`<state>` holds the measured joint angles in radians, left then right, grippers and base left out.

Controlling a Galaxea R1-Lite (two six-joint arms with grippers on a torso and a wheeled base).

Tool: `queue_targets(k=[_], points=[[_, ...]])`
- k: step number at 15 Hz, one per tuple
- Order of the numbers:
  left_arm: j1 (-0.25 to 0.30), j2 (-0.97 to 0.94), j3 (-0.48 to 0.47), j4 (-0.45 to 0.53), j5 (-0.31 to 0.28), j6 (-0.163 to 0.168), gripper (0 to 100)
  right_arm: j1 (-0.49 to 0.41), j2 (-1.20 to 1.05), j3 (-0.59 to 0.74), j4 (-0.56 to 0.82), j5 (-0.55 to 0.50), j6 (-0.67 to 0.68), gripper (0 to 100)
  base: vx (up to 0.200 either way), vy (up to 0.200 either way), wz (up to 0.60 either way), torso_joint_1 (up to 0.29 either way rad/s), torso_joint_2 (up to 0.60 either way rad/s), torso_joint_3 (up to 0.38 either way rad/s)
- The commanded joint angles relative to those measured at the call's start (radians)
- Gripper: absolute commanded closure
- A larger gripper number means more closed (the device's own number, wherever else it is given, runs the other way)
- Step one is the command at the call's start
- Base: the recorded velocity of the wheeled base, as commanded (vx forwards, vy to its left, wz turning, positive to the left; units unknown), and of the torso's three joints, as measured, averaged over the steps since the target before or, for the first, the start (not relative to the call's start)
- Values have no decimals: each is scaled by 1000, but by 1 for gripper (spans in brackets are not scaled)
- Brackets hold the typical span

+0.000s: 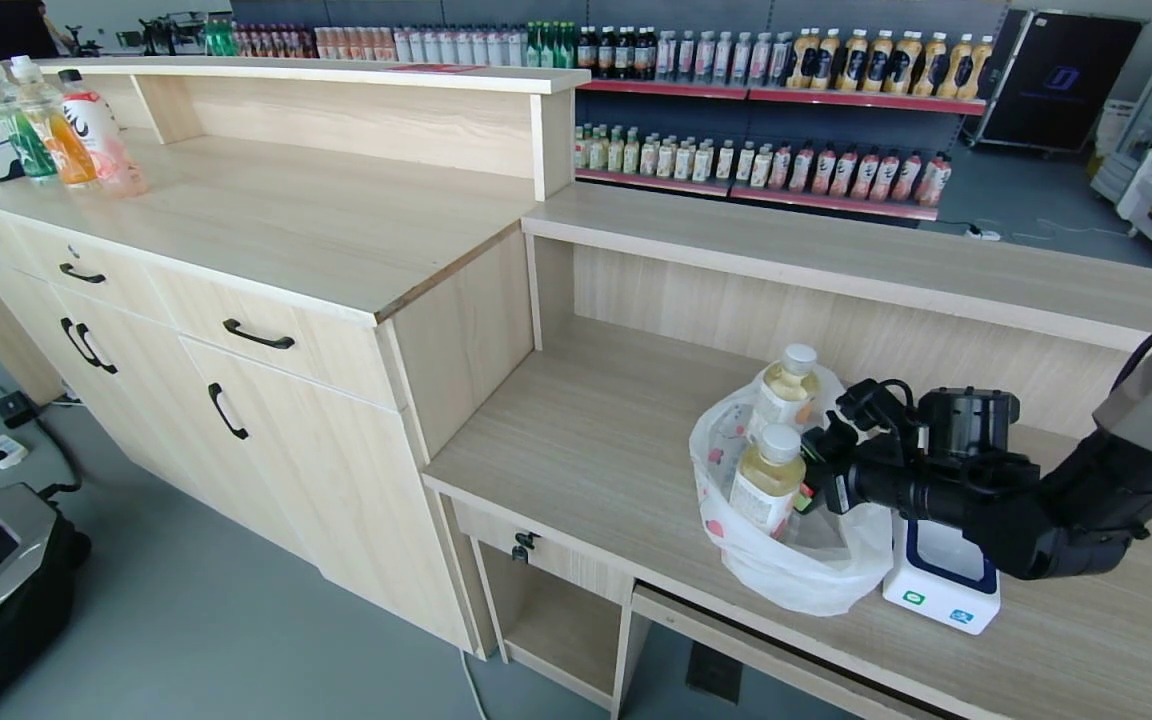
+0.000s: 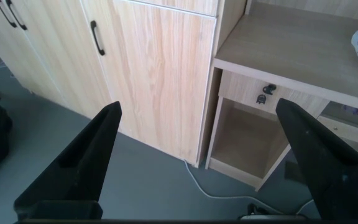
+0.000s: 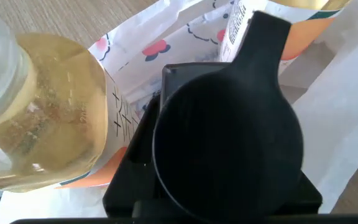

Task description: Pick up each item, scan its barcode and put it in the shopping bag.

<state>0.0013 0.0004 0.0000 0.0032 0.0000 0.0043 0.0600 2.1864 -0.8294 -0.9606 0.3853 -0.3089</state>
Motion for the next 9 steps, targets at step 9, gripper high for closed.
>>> queue_targets(k=[9], points=[[0, 0, 0, 0, 0, 0, 0, -20, 36, 13, -1, -14, 1, 100, 0, 0, 0, 0, 0, 0]])
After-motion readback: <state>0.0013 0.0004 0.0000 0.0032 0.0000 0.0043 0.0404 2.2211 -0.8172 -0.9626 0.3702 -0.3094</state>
